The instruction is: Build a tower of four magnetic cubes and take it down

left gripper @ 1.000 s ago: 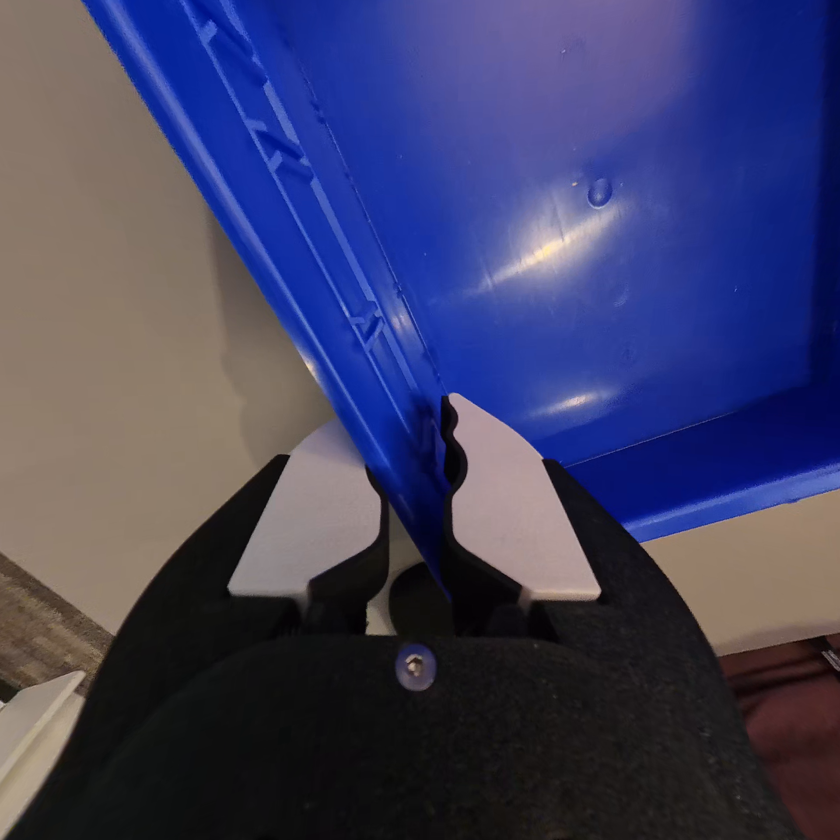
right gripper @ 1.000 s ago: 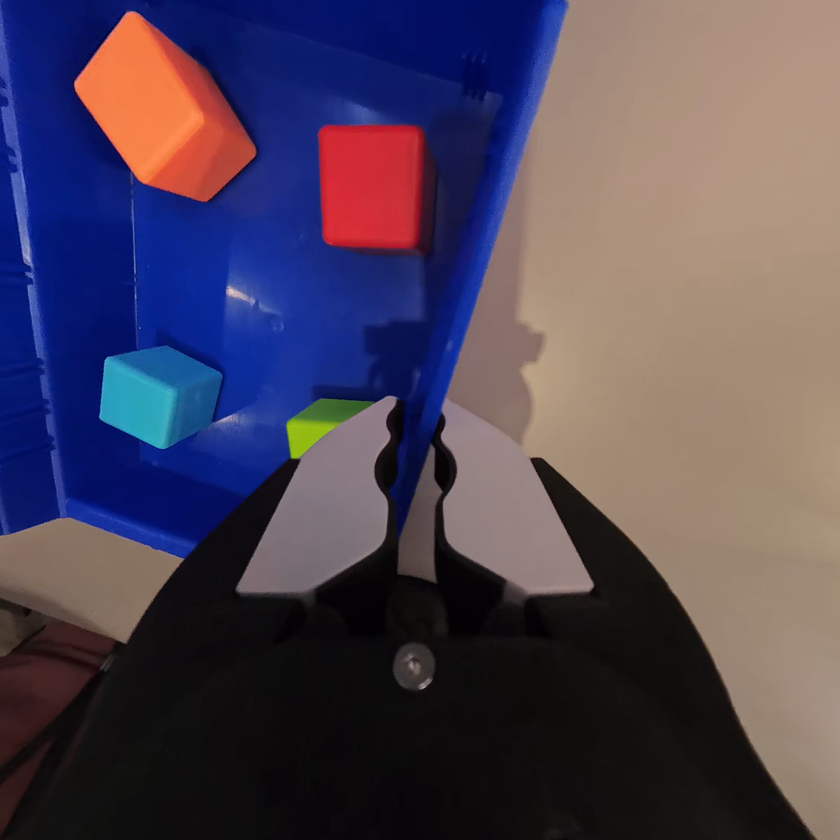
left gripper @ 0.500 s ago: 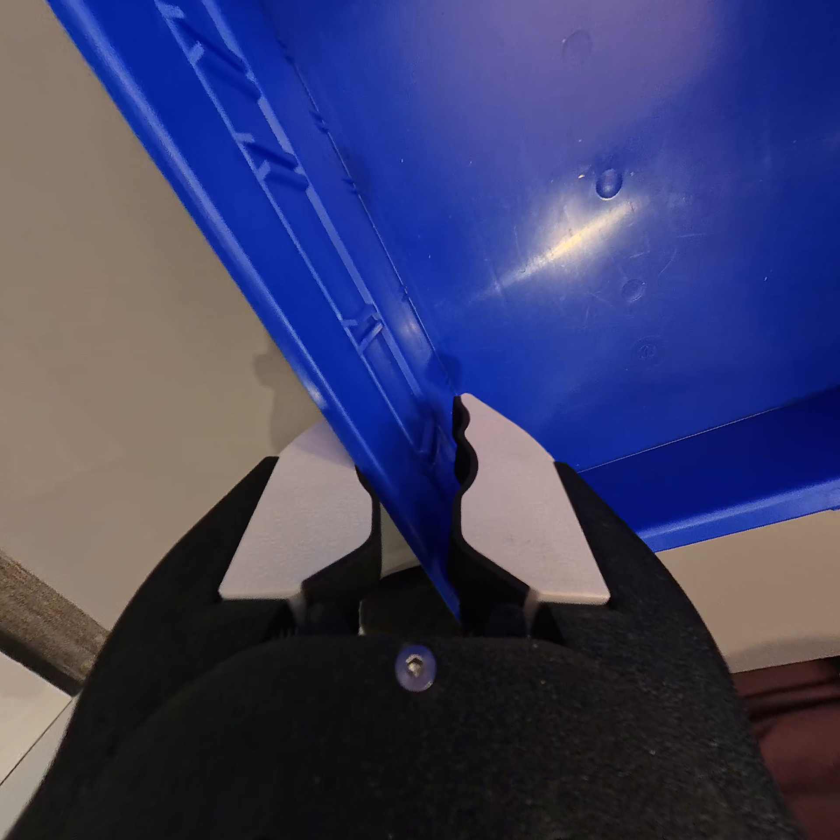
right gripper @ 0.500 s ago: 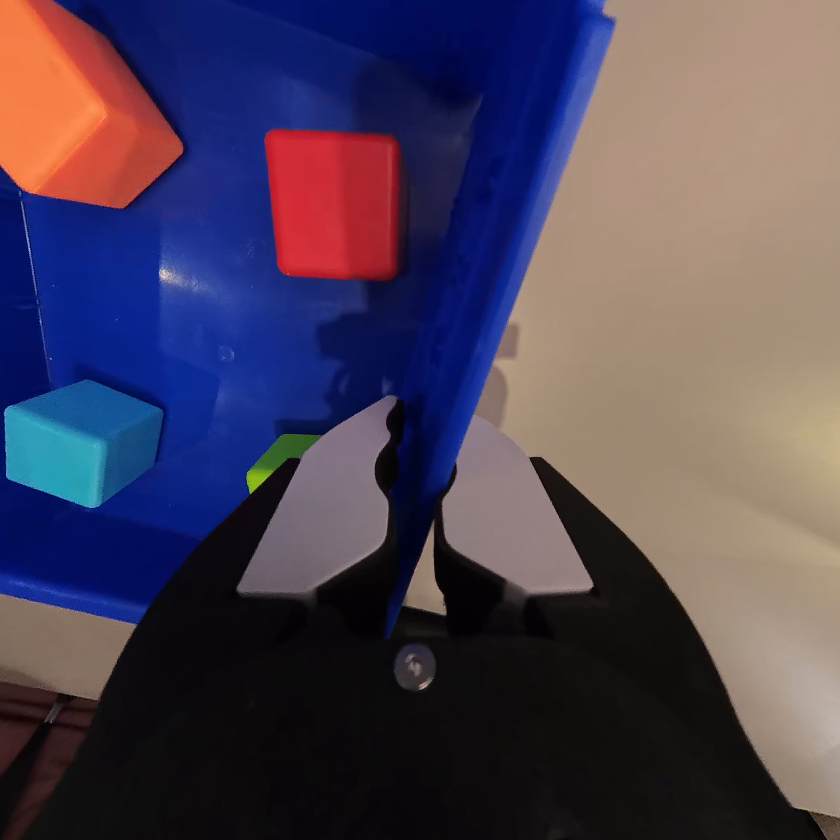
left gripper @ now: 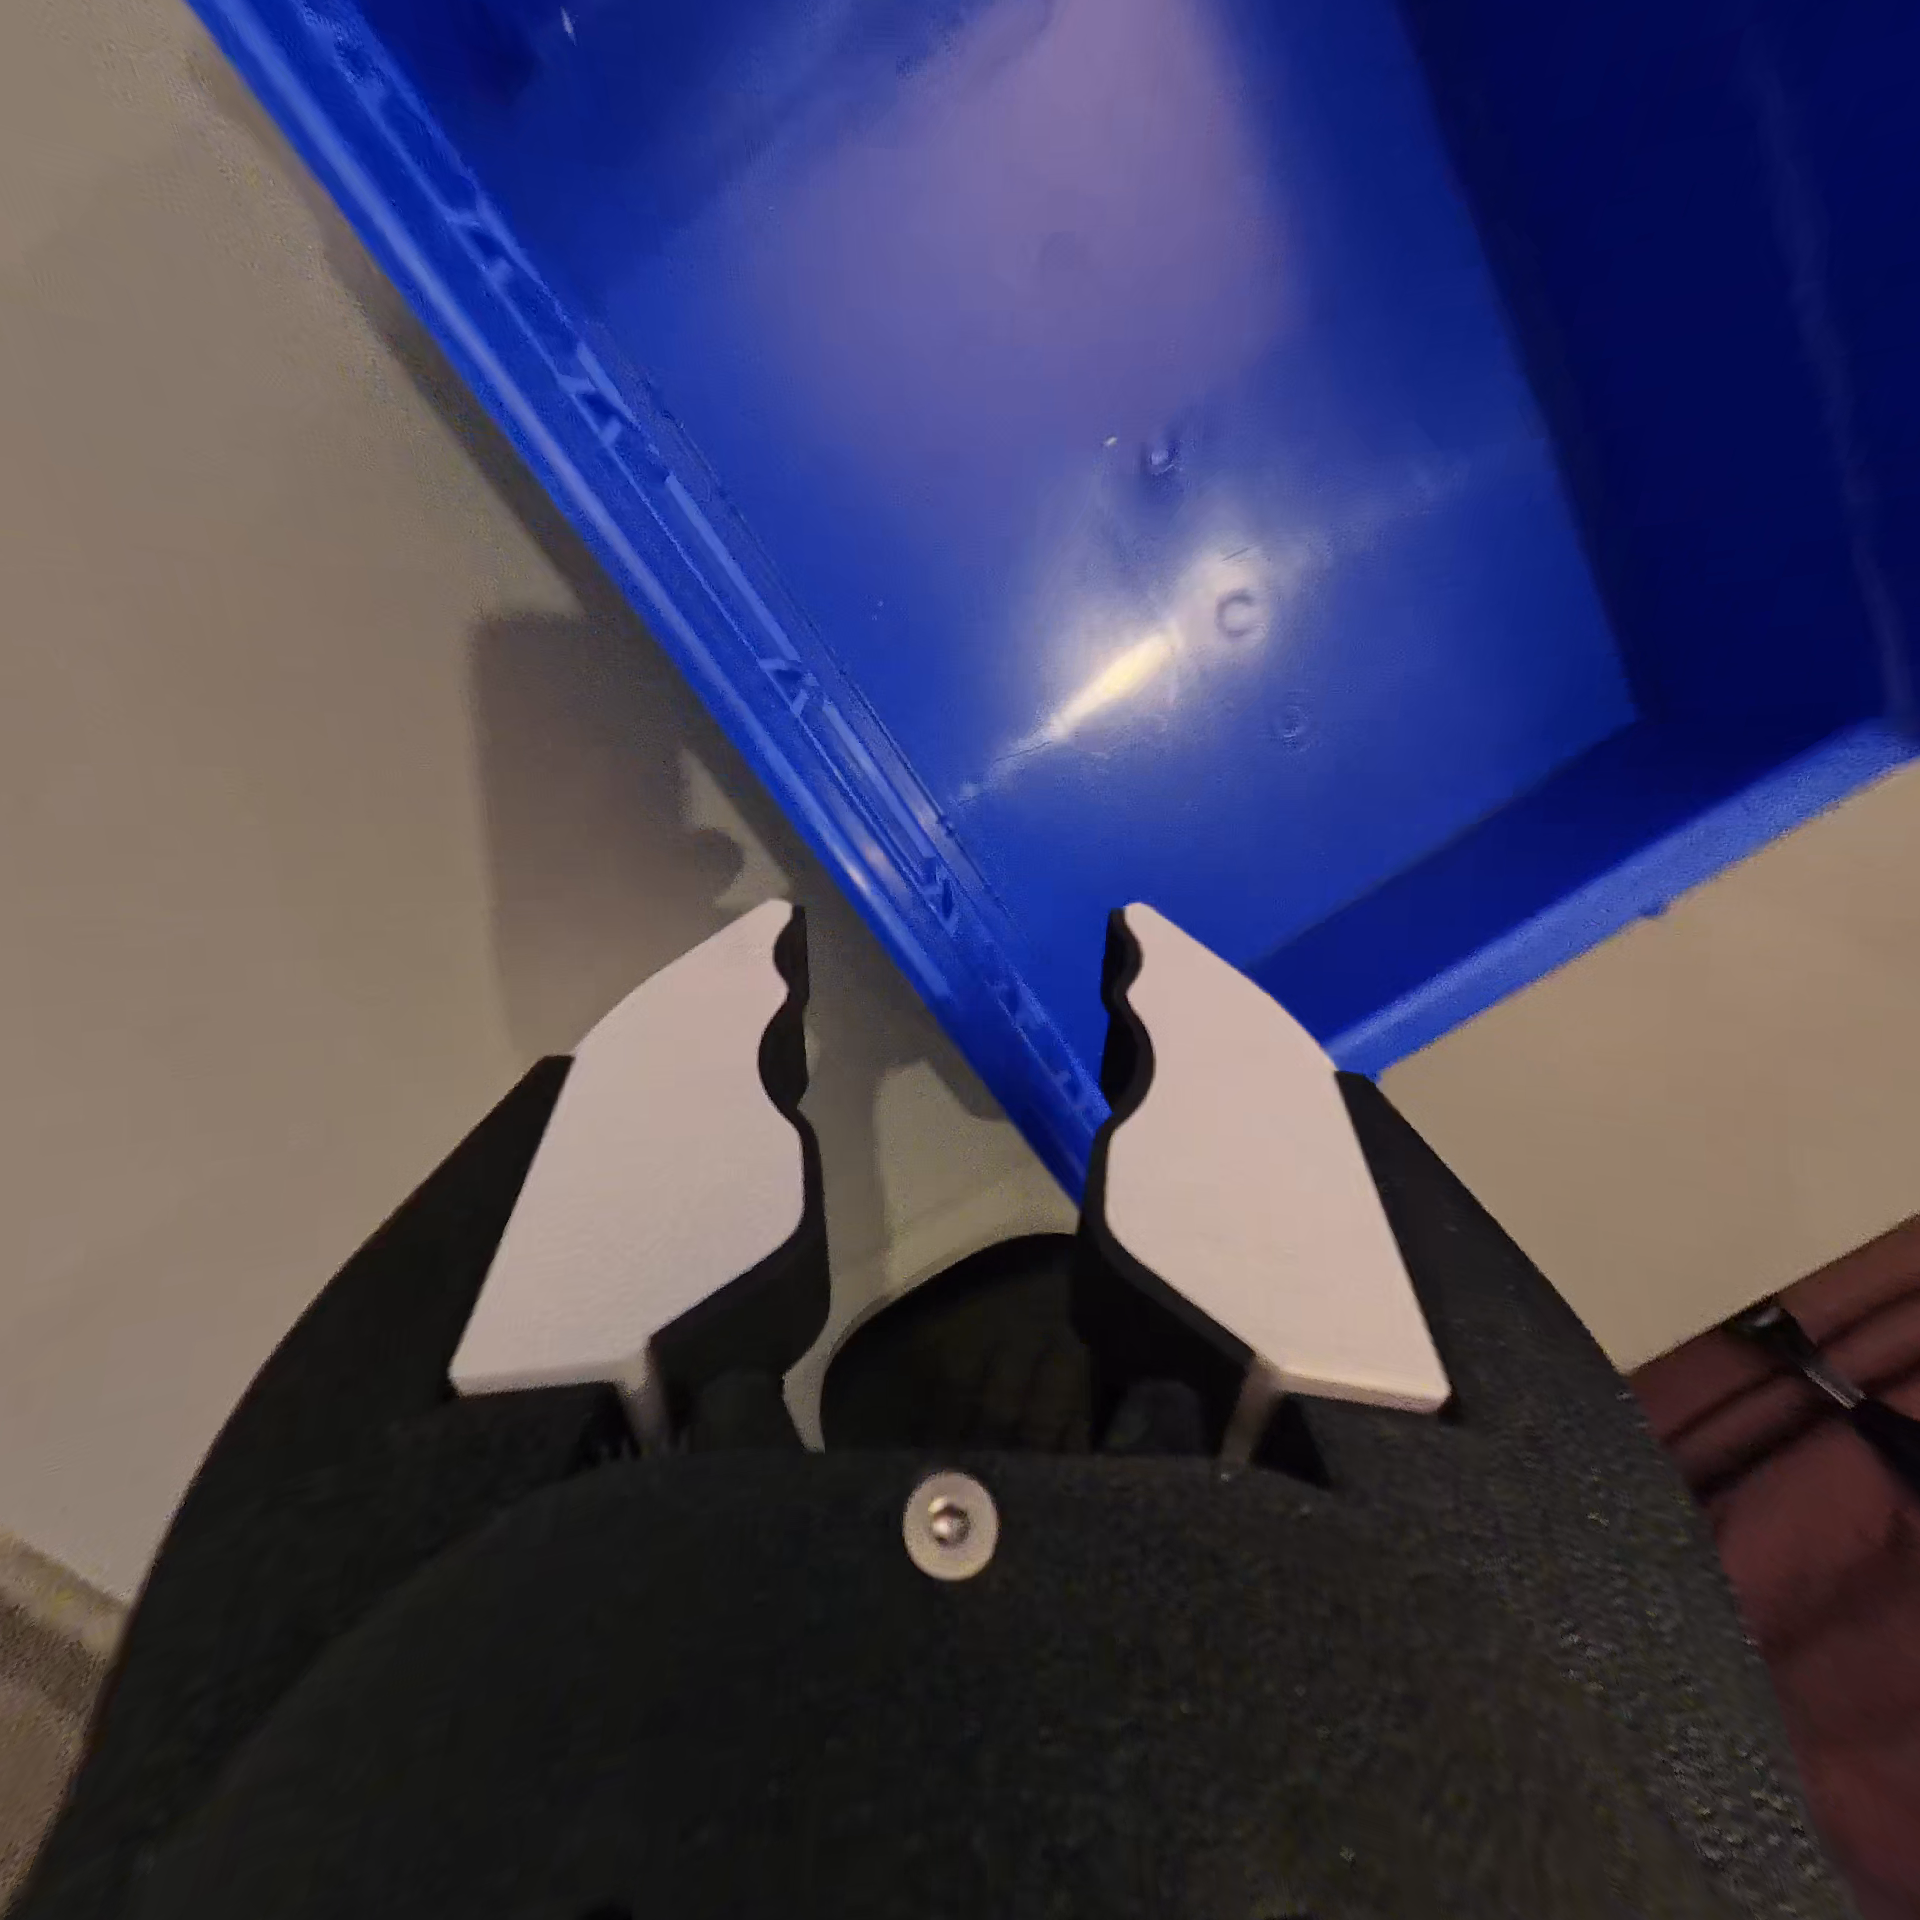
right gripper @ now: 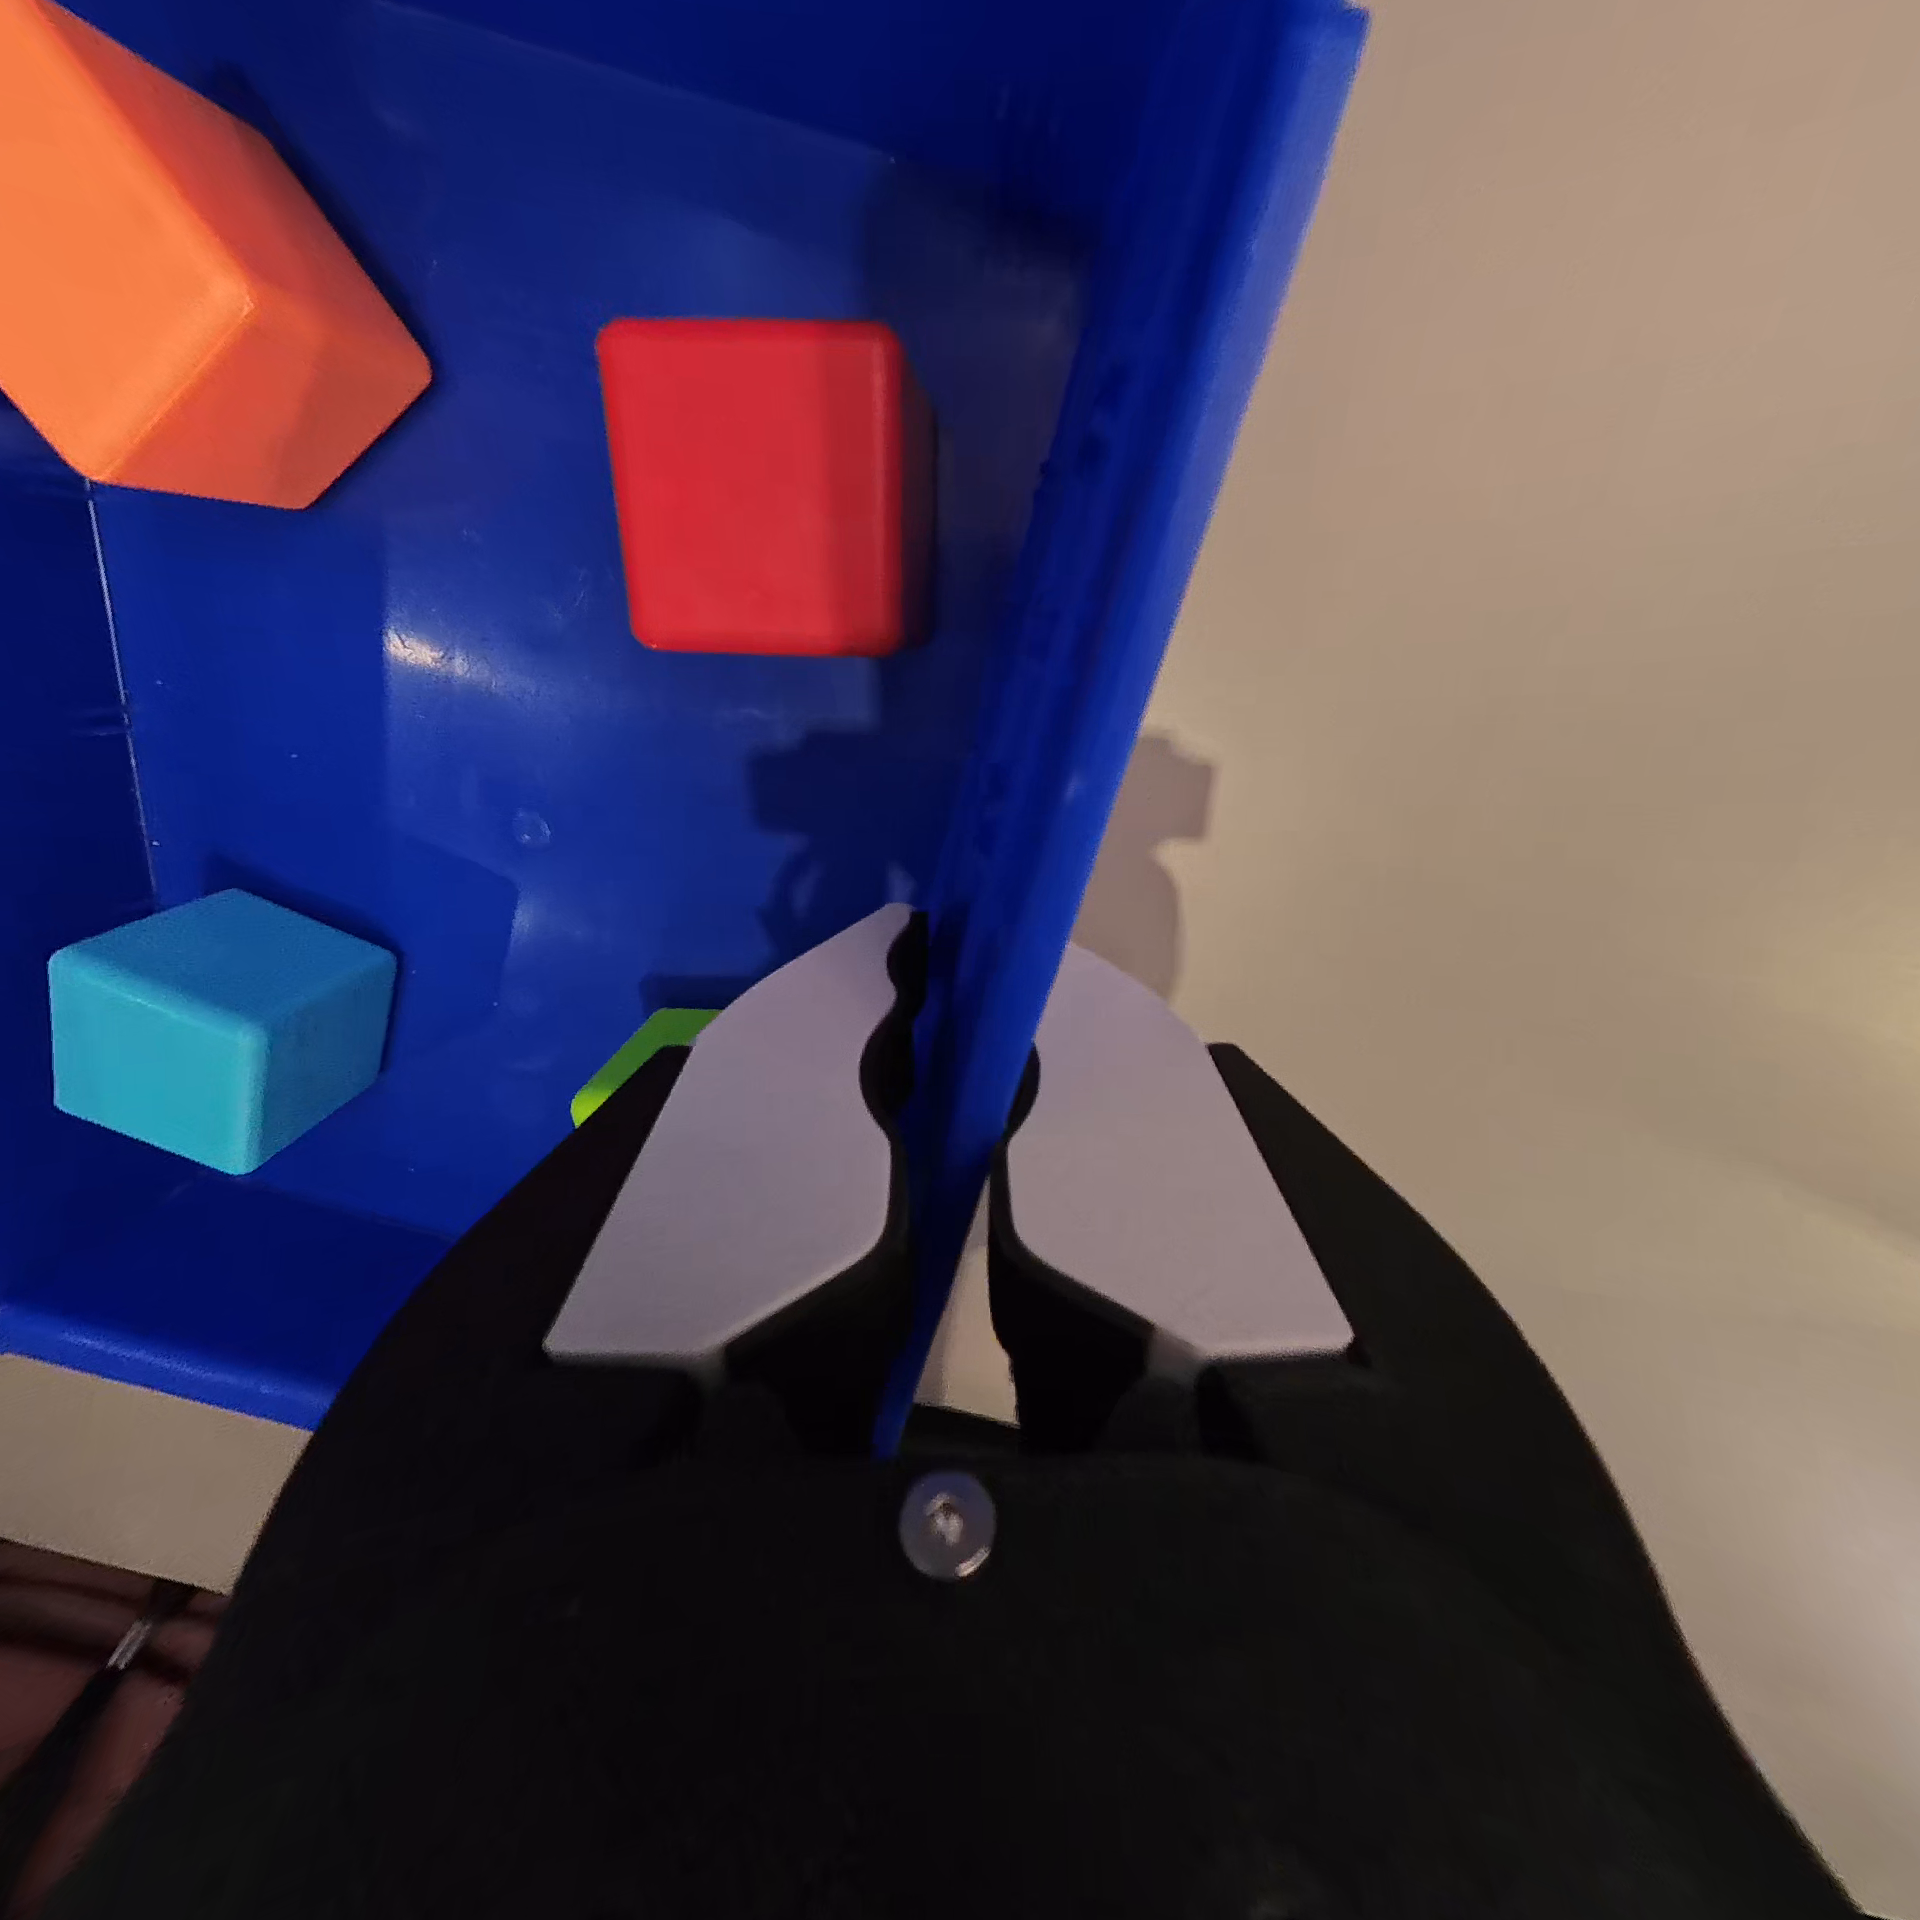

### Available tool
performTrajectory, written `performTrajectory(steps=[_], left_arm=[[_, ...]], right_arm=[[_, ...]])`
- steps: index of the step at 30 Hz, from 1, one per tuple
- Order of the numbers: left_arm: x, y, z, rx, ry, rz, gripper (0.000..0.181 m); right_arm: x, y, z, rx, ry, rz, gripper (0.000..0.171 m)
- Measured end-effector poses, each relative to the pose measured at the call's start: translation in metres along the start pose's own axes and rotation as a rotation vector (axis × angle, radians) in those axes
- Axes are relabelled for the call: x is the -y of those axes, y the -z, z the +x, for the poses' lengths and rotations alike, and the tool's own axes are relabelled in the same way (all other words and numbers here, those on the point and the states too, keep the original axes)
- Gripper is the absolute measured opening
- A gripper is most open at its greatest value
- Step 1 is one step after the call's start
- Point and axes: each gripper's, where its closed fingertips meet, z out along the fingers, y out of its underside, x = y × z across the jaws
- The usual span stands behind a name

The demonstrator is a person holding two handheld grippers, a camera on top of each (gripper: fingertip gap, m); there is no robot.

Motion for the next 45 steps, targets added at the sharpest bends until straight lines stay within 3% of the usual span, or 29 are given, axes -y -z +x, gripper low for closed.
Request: performTrajectory(steps=[5,10,14,24,32,38,45], left_arm=[[0.007,0.065,-0.020,-0.010,0.028,0.250,0.048],[0.016,0.151,-0.059,0.097,0.091,0.664,0.043],[0.012,0.195,-0.078,0.178,0.092,0.887,0.055],[-0.011,0.202,-0.103,0.285,0.101,0.845,0.061],[-0.022,0.212,-0.108,0.267,0.111,0.871,0.060],[-0.040,0.209,-0.128,0.315,0.185,0.822,0.060],[-0.086,0.208,-0.176,0.418,0.415,0.760,0.058]], right_arm=[[0.000,-0.004,0.000,0.020,-0.041,-0.016,0.010],[-0.006,-0.007,-0.003,0.035,-0.064,-0.081,0.008],[-0.004,-0.007,-0.001,0.078,-0.056,-0.084,0.007],[-0.029,0.009,0.026,0.122,-0.026,-0.188,0.006],[-0.015,0.088,0.019,0.085,-0.006,-0.152,0.006],[0.040,0.150,-0.057,0.093,0.100,-0.120,0.005],[0.109,0.144,-0.213,0.190,0.326,-0.161,0.005]])
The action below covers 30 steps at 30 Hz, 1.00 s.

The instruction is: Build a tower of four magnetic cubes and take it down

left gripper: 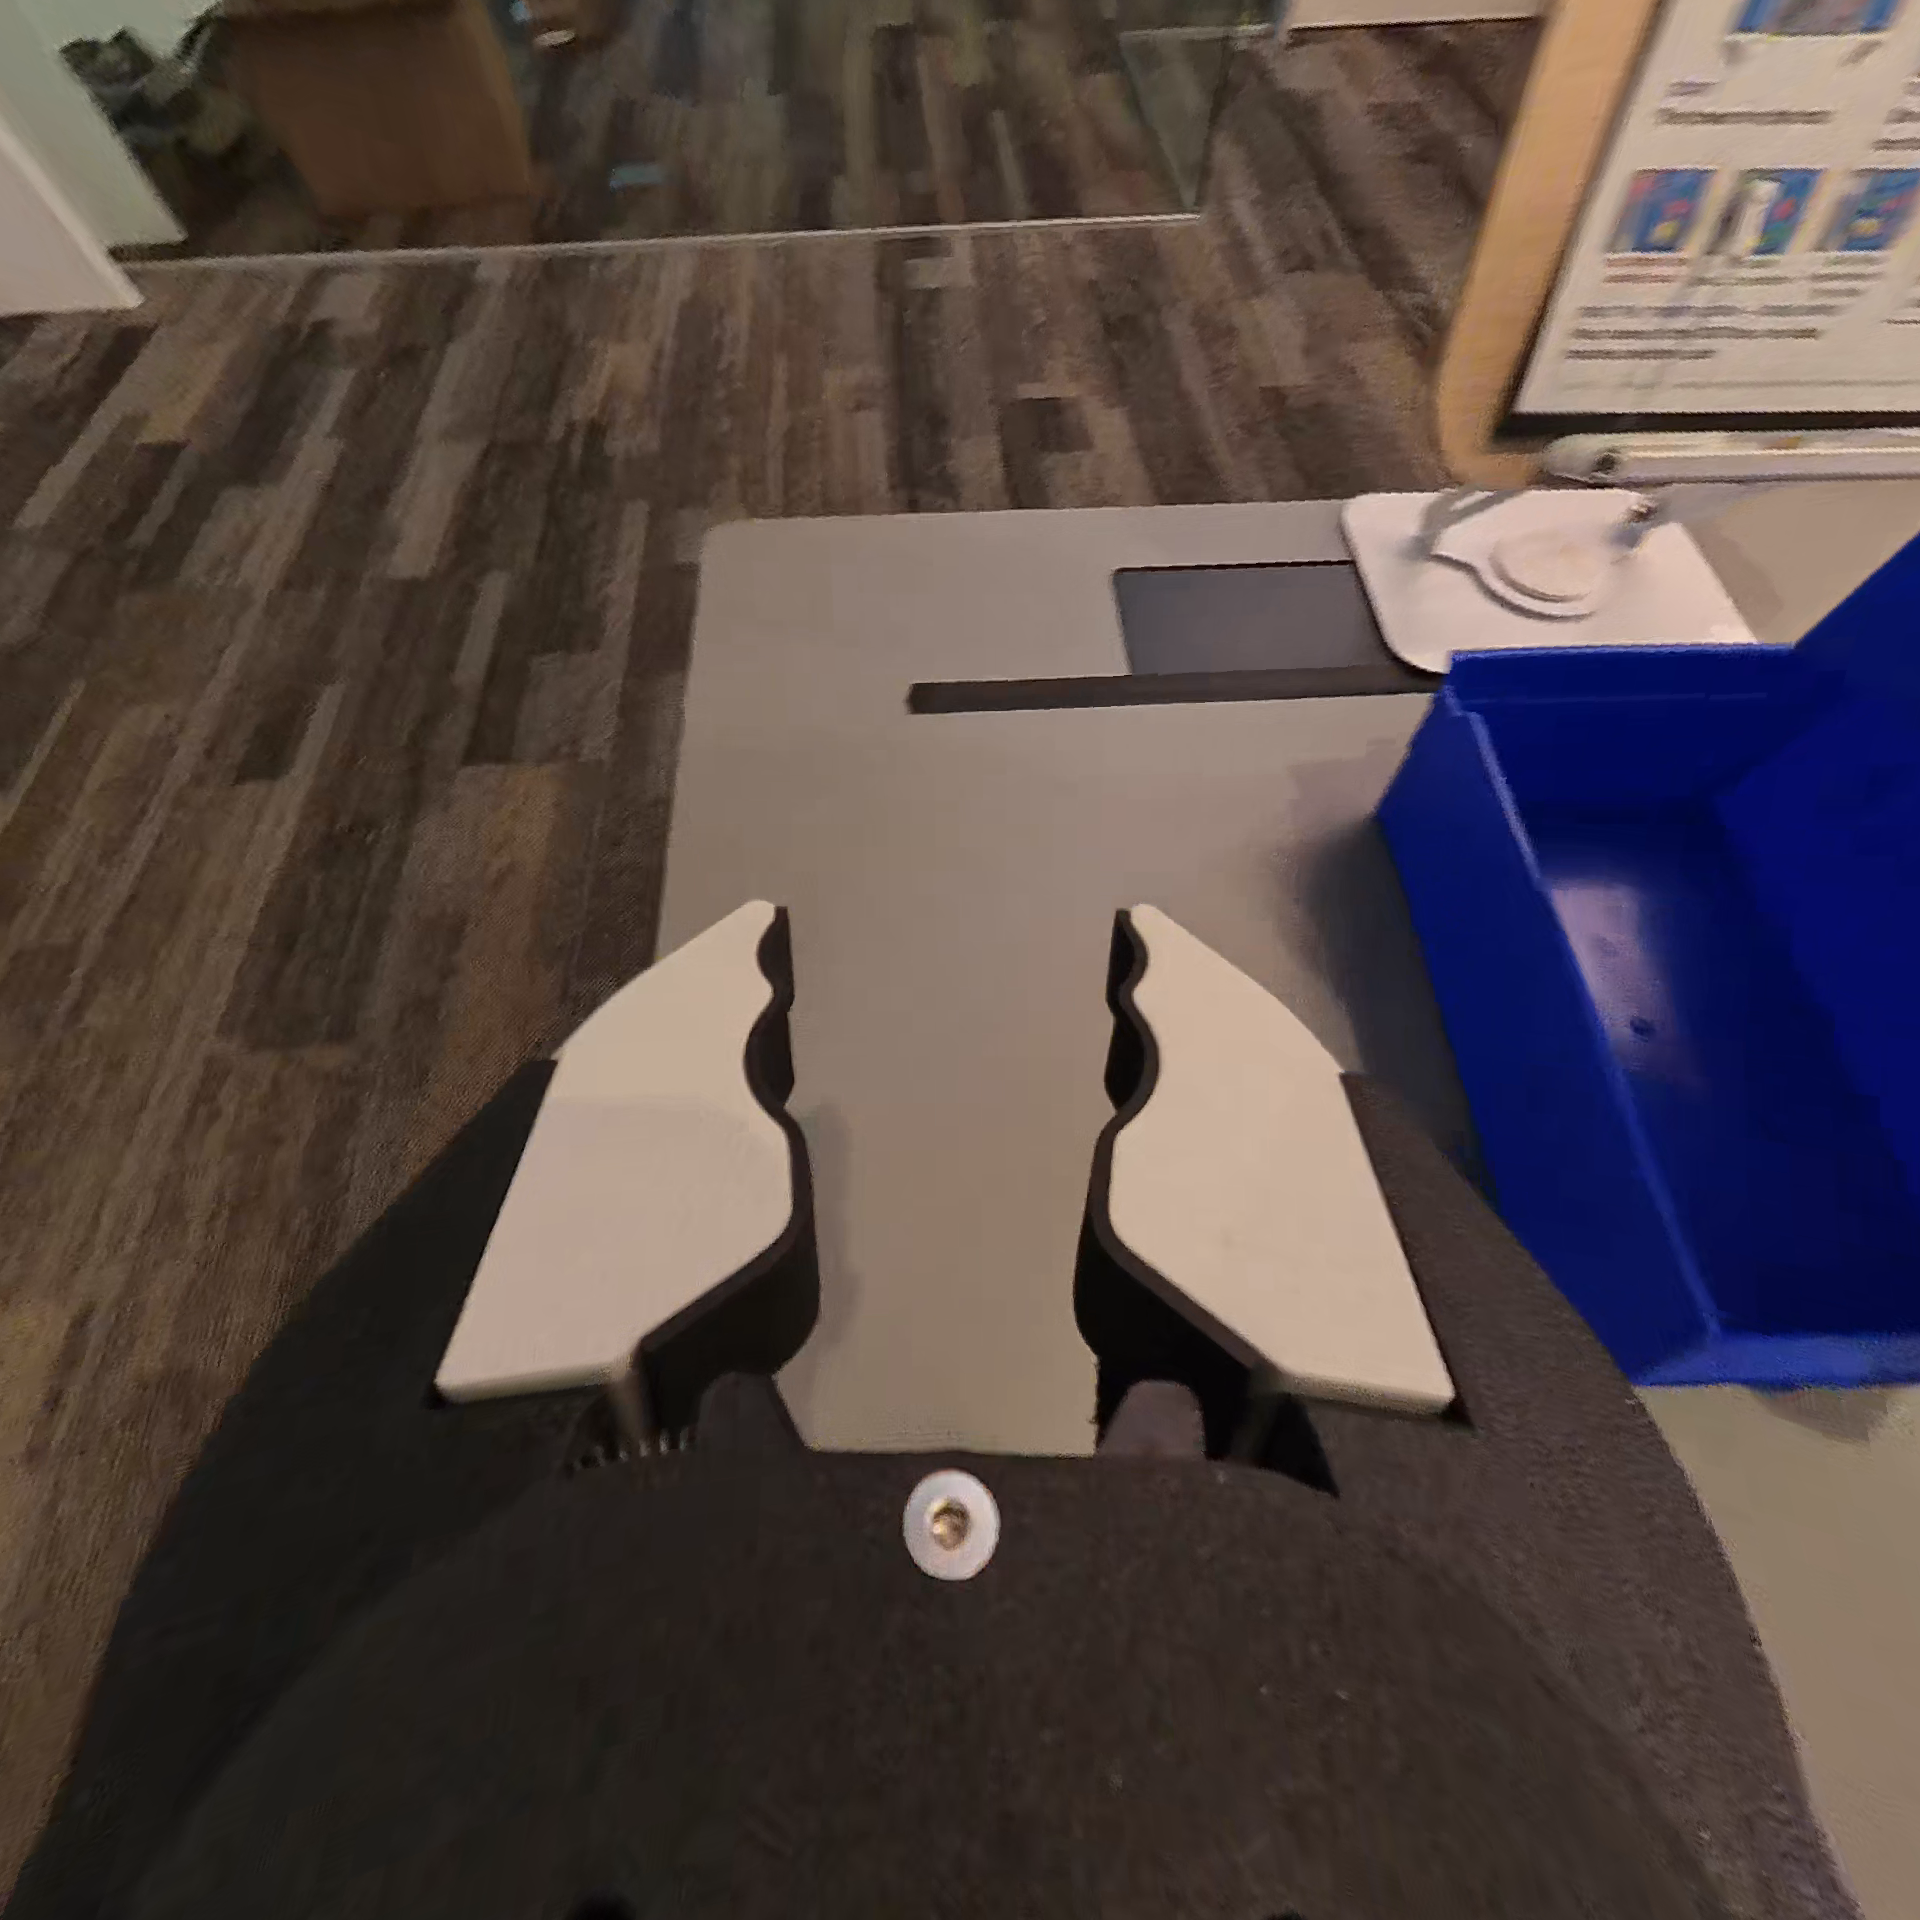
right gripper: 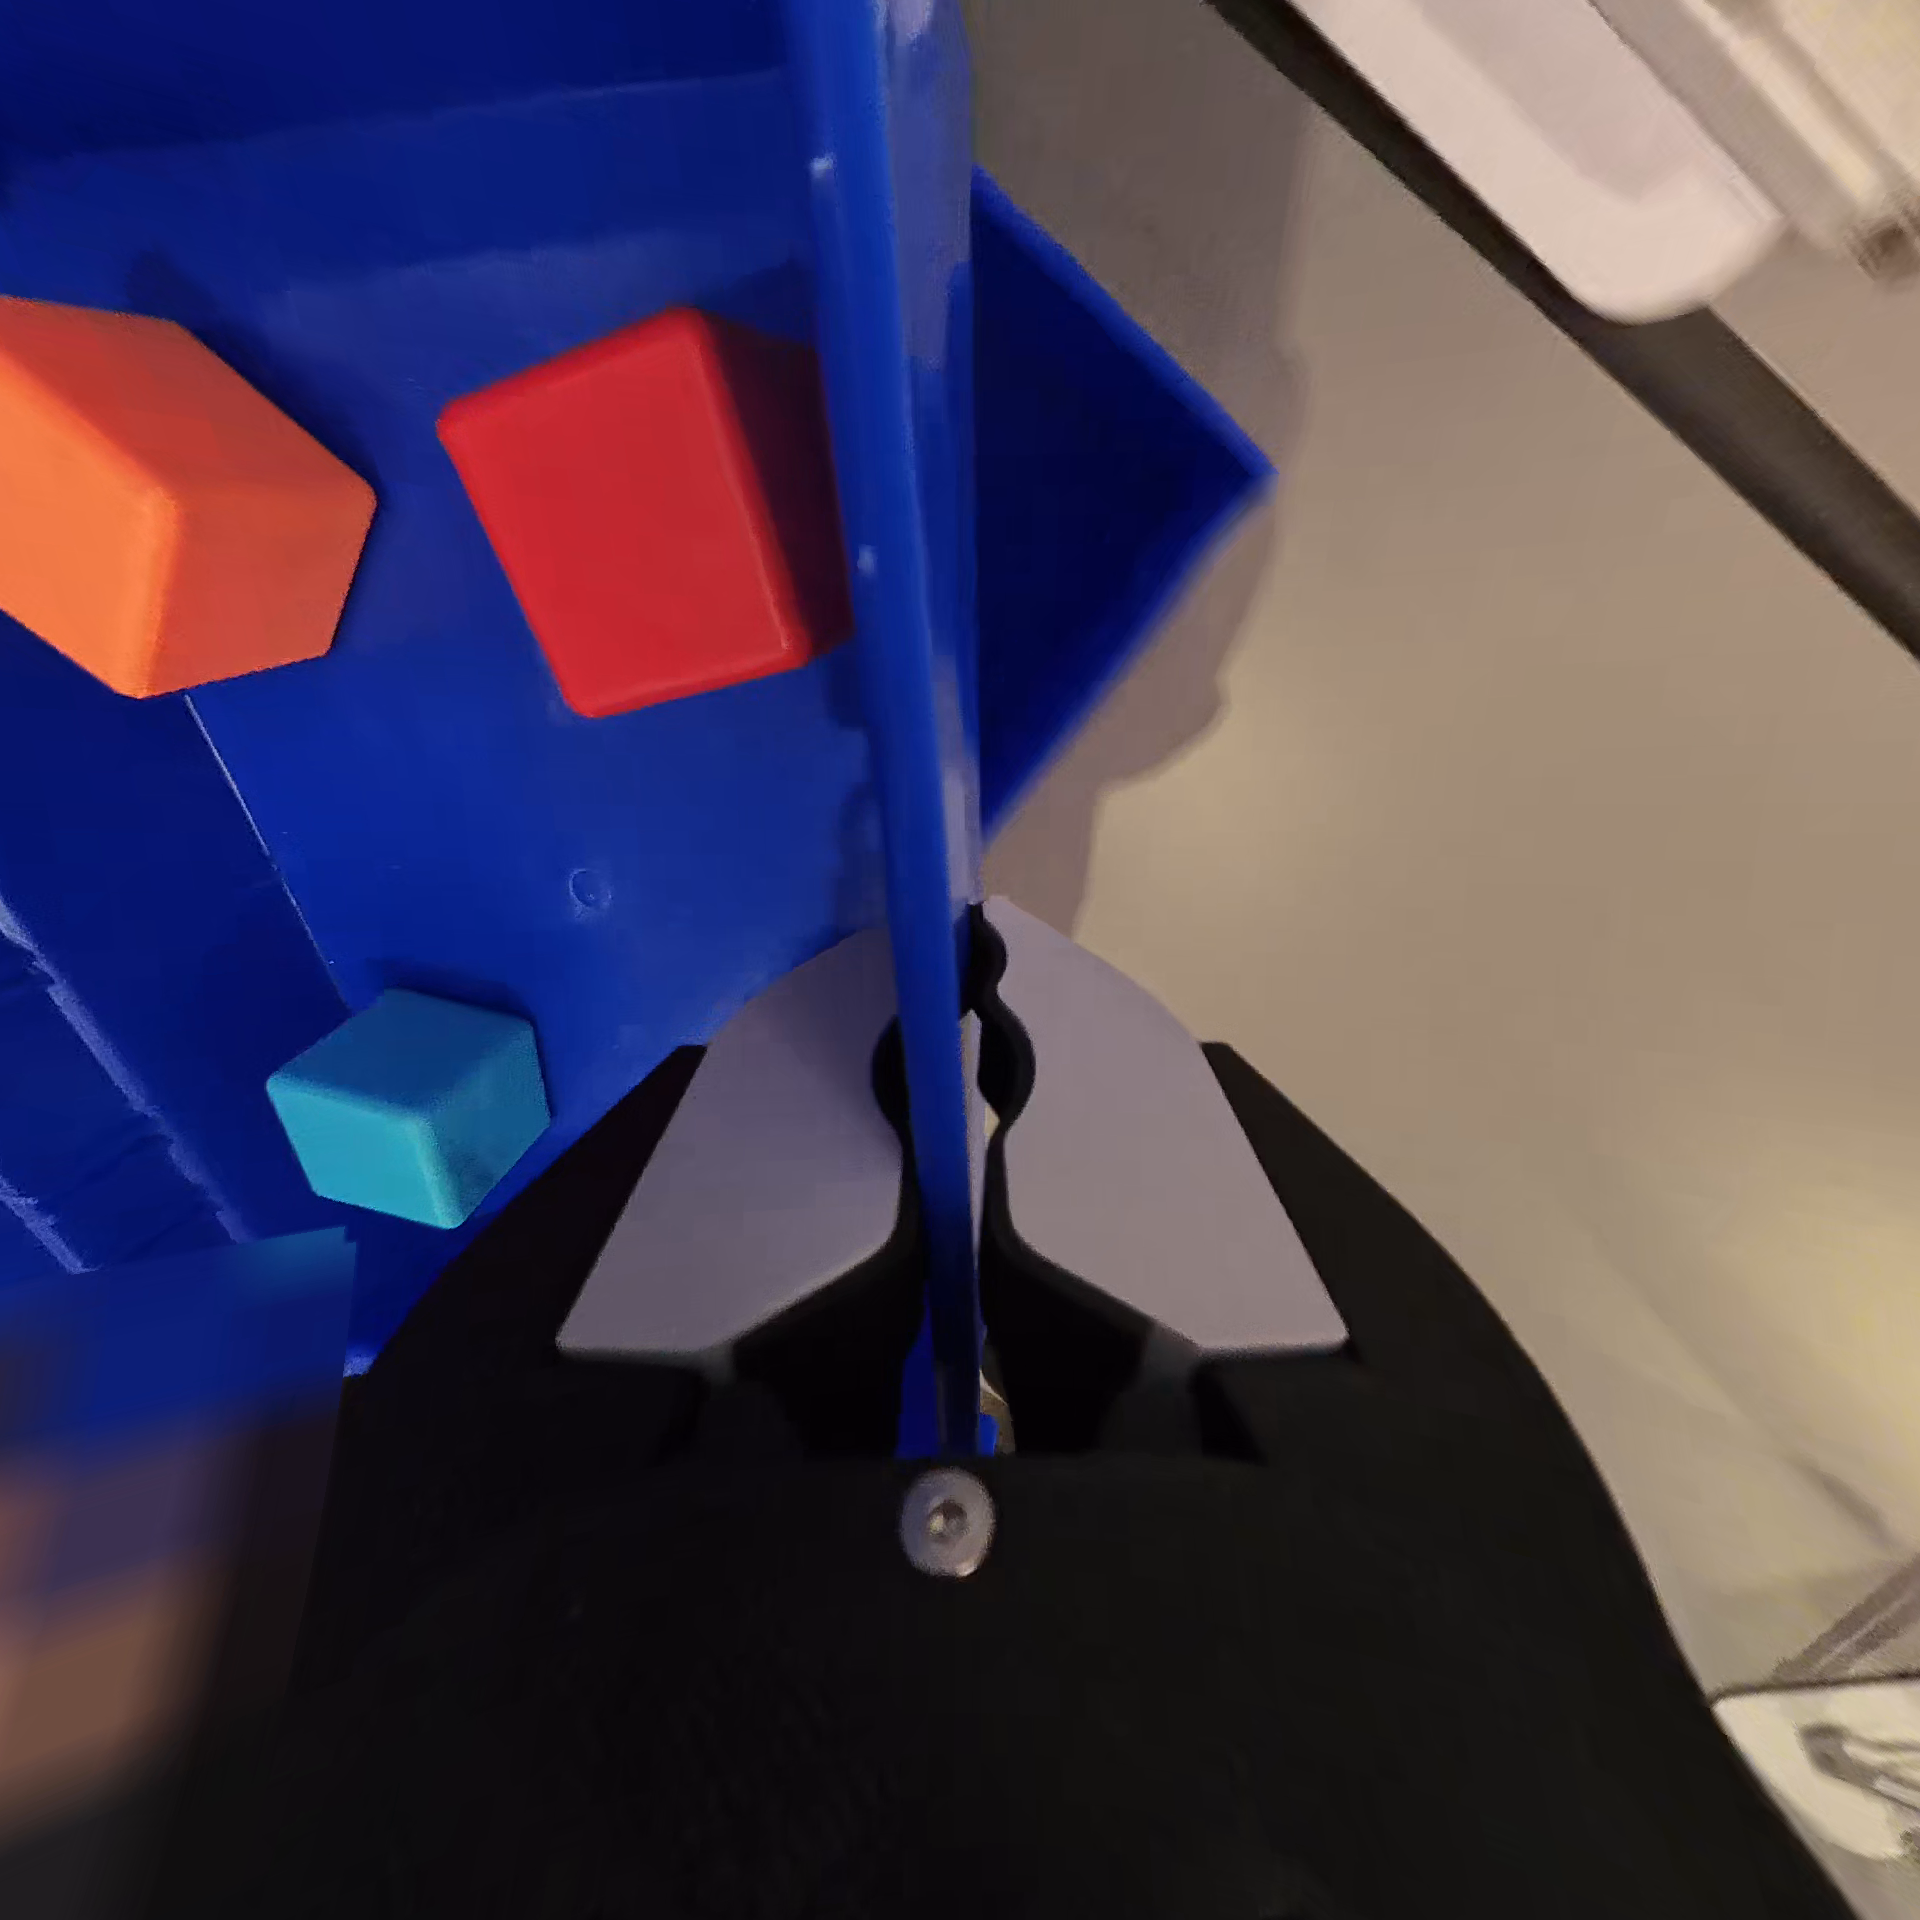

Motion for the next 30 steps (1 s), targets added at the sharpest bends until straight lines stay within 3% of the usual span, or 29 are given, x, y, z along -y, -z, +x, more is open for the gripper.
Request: performTrajectory(steps=[5,10,16,22,30], left_arm=[[-0.005,0.016,-0.054,0.200,0.048,0.036,0.058],[-0.010,0.032,-0.071,0.237,0.127,0.060,0.059],[-0.014,0.054,-0.085,0.256,0.218,0.109,0.057],[-0.014,0.060,-0.085,0.231,0.229,0.133,0.054],[-0.017,0.044,-0.072,0.173,0.187,0.077,0.054]], right_arm=[[0.076,-0.036,-0.095,0.065,0.158,-0.036,0.006],[0.135,-0.076,-0.179,0.115,0.254,-0.042,0.007],[0.177,-0.129,-0.246,0.115,0.314,-0.038,0.006],[0.192,-0.186,-0.266,0.108,0.294,-0.052,0.007],[0.187,-0.251,-0.239,0.041,0.176,-0.093,0.006]])
